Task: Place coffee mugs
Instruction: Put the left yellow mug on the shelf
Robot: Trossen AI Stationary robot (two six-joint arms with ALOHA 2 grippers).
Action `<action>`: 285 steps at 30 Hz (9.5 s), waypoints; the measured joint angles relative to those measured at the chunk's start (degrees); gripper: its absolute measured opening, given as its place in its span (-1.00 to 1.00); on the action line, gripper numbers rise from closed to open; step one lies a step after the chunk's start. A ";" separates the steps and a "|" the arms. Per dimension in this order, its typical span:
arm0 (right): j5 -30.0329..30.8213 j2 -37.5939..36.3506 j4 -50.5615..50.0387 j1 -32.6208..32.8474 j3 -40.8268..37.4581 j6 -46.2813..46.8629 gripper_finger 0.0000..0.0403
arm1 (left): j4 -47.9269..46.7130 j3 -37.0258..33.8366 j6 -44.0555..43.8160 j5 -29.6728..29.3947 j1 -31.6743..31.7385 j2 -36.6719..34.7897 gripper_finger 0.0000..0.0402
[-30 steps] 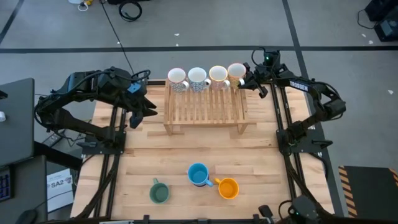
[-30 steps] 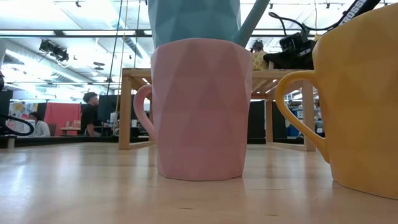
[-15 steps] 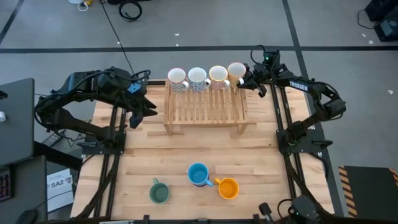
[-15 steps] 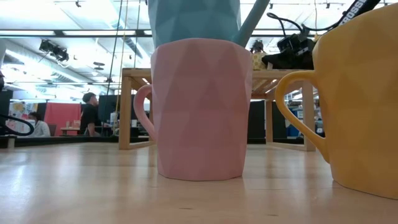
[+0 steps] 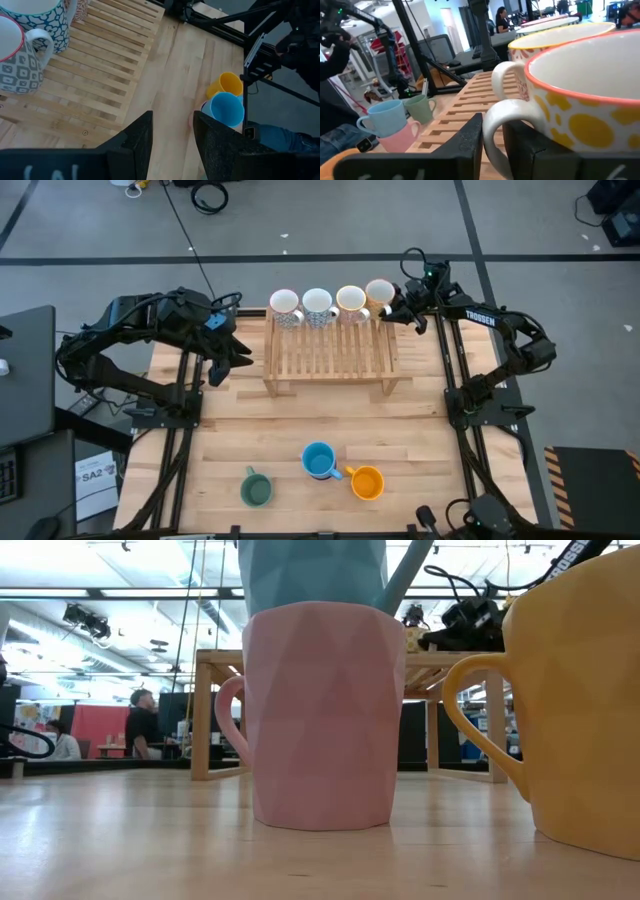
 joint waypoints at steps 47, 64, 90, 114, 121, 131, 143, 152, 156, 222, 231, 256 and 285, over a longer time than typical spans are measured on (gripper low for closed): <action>-2.74 -2.19 0.20 -5.20 -0.07 16.41 -0.47 | 0.00 0.00 0.00 0.02 -0.01 0.00 -0.27; -4.68 -2.21 -2.84 -4.13 0.00 17.84 -0.47 | 0.01 0.00 0.00 0.02 -0.01 0.00 -0.27; -4.68 -2.21 -2.69 -4.11 0.00 17.62 -0.77 | 0.01 0.00 0.00 0.02 0.00 0.00 -0.27; -4.68 -2.21 -2.73 -4.11 0.00 17.62 -0.76 | 7.20 -8.58 9.69 0.23 0.00 -4.61 -0.27; -4.68 -2.21 -2.73 -4.11 0.00 17.33 -0.76 | 24.01 -29.10 11.72 4.08 0.04 -13.37 -0.27; -4.53 -2.16 -0.65 -4.11 0.00 17.85 -0.76 | 40.89 -47.24 12.11 6.76 0.04 -18.22 -0.27; -4.53 -2.16 -0.61 -3.03 0.00 17.88 -0.76 | 44.52 -49.11 12.12 6.77 0.04 -18.21 -0.27; -4.55 -2.16 -0.61 -1.97 0.00 17.88 -0.76 | 44.35 -49.11 12.09 6.77 0.04 -18.18 -0.27; -4.60 -2.16 -0.43 -1.95 0.00 19.77 -0.76 | 44.33 -49.11 12.07 6.77 0.04 -18.18 -0.27; -4.44 -2.16 -0.61 -6.67 0.00 25.33 -0.21 | 44.29 -49.09 12.04 6.77 0.02 -18.17 -0.27; -4.51 -2.16 -0.61 -6.67 0.00 27.65 -0.22 | 44.29 -49.09 12.02 6.77 0.02 -18.16 -0.27; -1.51 -2.17 -7.50 -6.67 -0.02 27.26 -0.22 | 44.27 -49.09 12.02 6.77 0.02 -18.18 -0.27; -3.63 -8.39 -7.93 -6.64 -0.02 29.83 -0.22 | 44.27 -49.07 12.00 6.79 0.04 -18.16 -0.27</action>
